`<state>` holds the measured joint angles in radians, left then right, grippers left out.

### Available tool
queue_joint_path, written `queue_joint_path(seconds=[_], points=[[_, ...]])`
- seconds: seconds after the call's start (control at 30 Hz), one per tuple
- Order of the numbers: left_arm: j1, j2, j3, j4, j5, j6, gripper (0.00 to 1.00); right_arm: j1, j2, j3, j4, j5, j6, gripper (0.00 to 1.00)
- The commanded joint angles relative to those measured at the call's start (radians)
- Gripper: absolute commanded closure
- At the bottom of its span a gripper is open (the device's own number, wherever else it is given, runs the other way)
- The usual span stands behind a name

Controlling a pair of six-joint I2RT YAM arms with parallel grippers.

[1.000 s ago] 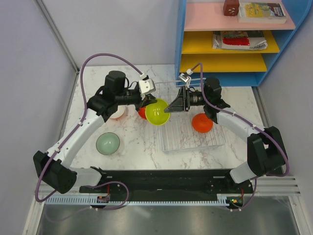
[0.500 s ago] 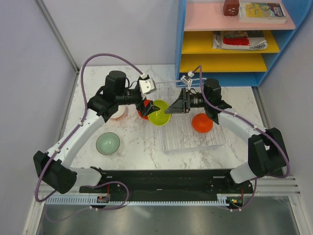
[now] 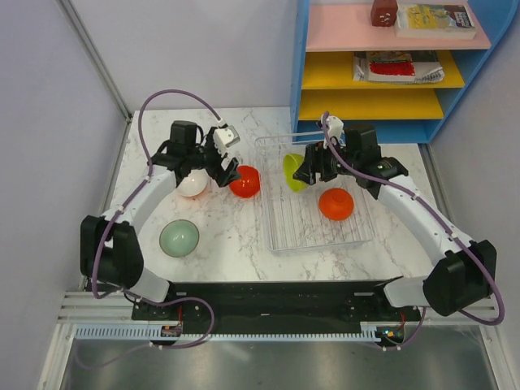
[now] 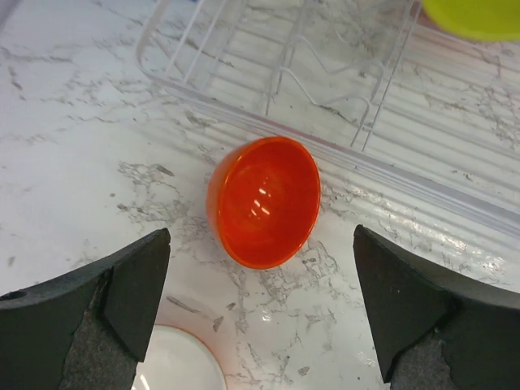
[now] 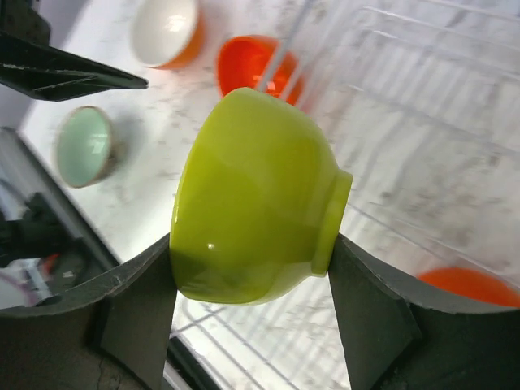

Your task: Load the bowls into the dish rack

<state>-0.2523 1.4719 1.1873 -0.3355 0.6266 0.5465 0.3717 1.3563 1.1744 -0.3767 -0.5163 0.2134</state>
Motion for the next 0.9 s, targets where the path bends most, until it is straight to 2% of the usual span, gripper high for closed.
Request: queue_joint_path(seconds=[0.0,0.1,0.3,0.6,0.63,0.73,0.77,0.83,0.87], points=[[-0.001,0.105,0.005,0.032,-0.01,0.059,0.0,0.035,0.003,0.064,-0.224,0.298,-0.204,1.0],[-0.001,0.151,0.003,0.062,-0.022,0.066,0.0,0.045,0.03,0.074,-0.287,0.374,-0.264,1.0],[-0.001,0.195,0.011,0.134,-0.073,0.072,0.0,0.107,0.027,0.065,-0.297,0.482,-0.305,1.0],[-0.001,0.291,0.043,0.161,-0.114,0.093,0.02,0.219,0.059,0.083,-0.31,0.656,-0.351,1.0],[-0.002,0.297,0.043,0.164,-0.116,0.098,0.05,0.225,0.07,0.093,-0.312,0.662,-0.358,1.0],[-0.002,0.323,0.049,0.165,-0.113,0.099,0.2,0.256,0.099,0.111,-0.318,0.711,-0.376,1.0],[-0.002,0.332,0.051,0.165,-0.113,0.102,0.31,0.274,0.107,0.113,-0.318,0.728,-0.381,1.0],[-0.002,0.34,0.052,0.165,-0.113,0.104,0.39,0.294,0.133,0.12,-0.318,0.788,-0.391,1.0],[-0.002,0.344,0.051,0.165,-0.11,0.105,0.47,0.314,0.141,0.12,-0.314,0.802,-0.4,1.0]])
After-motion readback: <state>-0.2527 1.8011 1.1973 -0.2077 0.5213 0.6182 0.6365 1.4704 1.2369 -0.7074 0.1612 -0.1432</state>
